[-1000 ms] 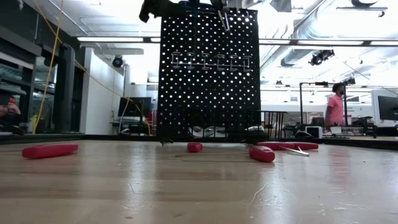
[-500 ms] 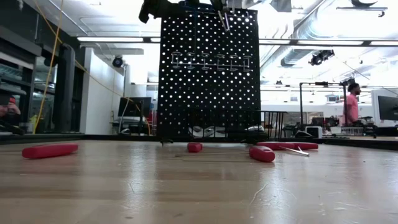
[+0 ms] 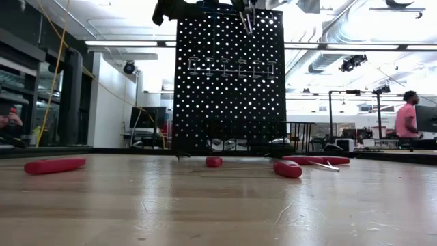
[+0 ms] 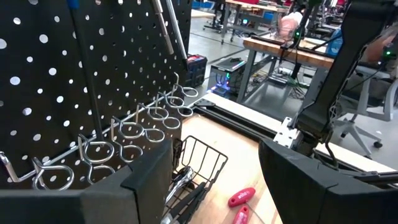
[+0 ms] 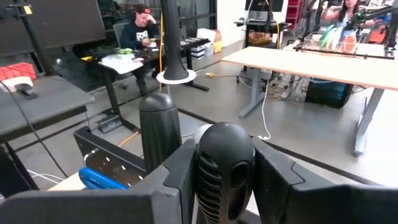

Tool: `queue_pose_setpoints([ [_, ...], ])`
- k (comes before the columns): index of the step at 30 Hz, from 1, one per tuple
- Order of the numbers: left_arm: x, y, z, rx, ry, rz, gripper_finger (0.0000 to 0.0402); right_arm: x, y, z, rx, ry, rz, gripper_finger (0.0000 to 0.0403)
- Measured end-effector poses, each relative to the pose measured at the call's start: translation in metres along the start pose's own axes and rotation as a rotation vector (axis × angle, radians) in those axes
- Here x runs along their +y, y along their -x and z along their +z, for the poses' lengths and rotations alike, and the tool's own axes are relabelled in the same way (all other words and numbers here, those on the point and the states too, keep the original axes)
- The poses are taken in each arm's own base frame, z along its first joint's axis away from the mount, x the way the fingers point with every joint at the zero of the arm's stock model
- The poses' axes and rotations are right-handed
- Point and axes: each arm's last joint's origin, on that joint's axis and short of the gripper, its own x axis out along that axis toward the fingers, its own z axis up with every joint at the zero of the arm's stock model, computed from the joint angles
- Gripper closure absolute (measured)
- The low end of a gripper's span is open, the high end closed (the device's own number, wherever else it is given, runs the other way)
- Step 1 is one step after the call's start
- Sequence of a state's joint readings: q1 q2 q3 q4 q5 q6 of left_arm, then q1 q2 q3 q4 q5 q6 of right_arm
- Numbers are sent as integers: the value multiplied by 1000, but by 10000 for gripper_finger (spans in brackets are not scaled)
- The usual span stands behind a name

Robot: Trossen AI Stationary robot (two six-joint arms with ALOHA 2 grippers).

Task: Hang tools onto peg board
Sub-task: Hang the black screwdriver on the pegboard

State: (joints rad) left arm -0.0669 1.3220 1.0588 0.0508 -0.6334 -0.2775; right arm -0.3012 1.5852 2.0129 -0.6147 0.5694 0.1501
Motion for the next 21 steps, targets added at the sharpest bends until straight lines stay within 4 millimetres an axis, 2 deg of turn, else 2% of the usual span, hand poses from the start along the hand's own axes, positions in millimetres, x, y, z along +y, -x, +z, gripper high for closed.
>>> queue_pose_setpoints([
  [9, 0, 0, 0, 1, -10, 0, 172, 0, 0, 0, 7, -25, 19, 296],
  [14, 0, 0, 0, 1, -10, 0, 172, 0, 0, -1, 8, -30, 19, 230],
  [21, 0, 0, 0, 1, -9, -1, 172, 0, 0, -1, 9, -29, 18, 222],
])
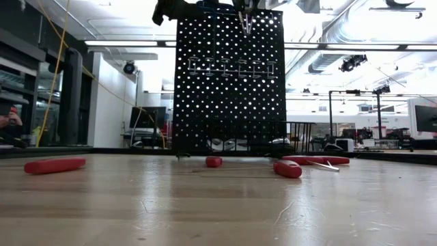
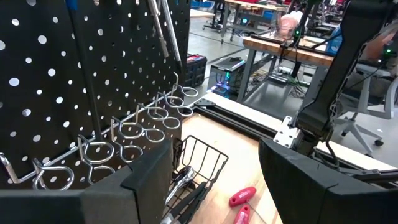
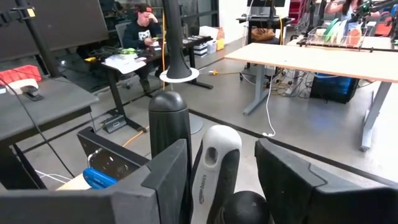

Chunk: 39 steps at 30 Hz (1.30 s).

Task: Hang tools onto peg board
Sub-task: Hang the black screwdriver on the pegboard

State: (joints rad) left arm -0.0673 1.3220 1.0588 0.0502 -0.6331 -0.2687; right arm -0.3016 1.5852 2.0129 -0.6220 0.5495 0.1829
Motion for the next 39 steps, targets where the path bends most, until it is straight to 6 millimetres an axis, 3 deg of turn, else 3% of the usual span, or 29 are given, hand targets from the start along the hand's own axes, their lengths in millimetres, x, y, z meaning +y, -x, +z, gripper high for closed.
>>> queue_pose_setpoints([
  [10, 0, 0, 0, 2, -10, -2, 172, -2, 5, 3, -9, 32, 2, 221],
  [28, -3, 3, -4, 31, -67, -9, 172, -28, 50, 27, -100, 50, -48, 219],
  [36, -4, 6, -14, 112, -94, -4, 172, -49, 79, 9, 119, -5, -78, 221],
  [39, -3, 7, -17, 138, -94, 5, 172, -52, 81, 1, 189, -7, -107, 248],
])
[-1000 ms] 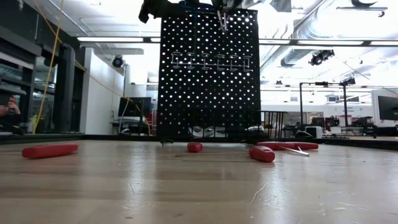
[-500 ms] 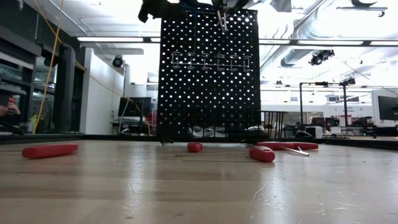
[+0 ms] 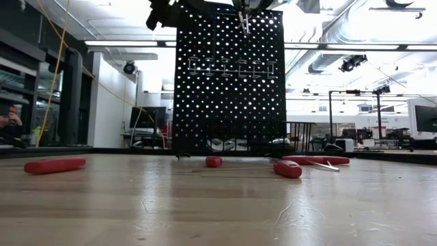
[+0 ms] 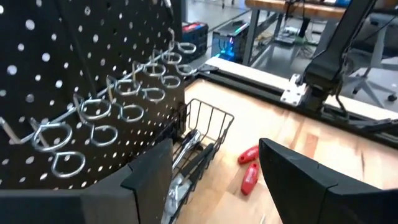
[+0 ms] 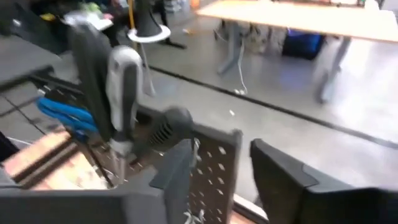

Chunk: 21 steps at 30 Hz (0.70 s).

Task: Hang tools onto peg board
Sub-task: Hang the black screwdriver on the pegboard

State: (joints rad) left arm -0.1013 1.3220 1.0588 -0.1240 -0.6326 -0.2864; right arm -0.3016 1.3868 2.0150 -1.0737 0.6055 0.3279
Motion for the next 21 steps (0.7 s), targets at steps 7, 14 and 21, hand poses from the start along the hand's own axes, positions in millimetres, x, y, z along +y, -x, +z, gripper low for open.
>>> queue_pose_setpoints([
  [7, 2, -1, 0, 7, -3, 8, 172, 15, -27, -10, 71, 67, -63, 389],
  [14, 2, -1, -1, 8, 21, 8, 172, 22, -62, -12, 93, 94, -108, 402],
  [21, 1, 0, -1, 10, 20, 6, 172, 26, -63, -4, 34, 41, -41, 402],
])
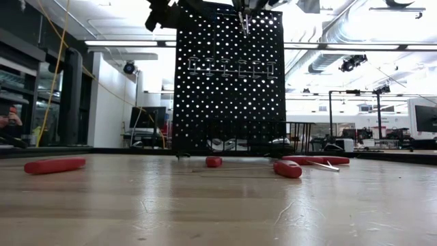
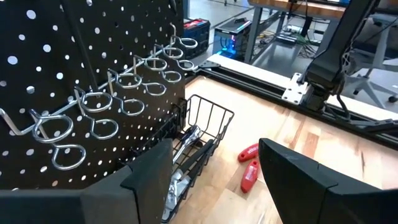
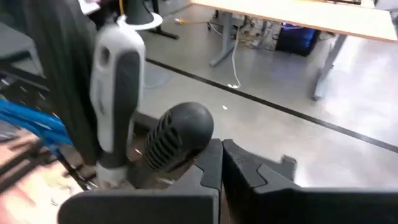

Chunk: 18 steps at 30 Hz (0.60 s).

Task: Hang tools onto peg board
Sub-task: Hang the black screwdriver on the pegboard

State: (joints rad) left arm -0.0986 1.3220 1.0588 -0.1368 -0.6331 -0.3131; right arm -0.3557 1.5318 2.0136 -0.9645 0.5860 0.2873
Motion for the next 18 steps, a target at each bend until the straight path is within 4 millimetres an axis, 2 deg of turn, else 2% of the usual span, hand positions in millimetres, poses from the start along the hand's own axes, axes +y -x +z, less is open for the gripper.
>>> queue_pose_setpoints([
  [9, 0, 0, 0, -2, 0, 5, 172, 5, 0, 8, -54, -67, 107, 403],
  [18, 0, 0, 1, -6, 3, 4, 172, 23, -24, 4, -26, -71, 191, 403],
])
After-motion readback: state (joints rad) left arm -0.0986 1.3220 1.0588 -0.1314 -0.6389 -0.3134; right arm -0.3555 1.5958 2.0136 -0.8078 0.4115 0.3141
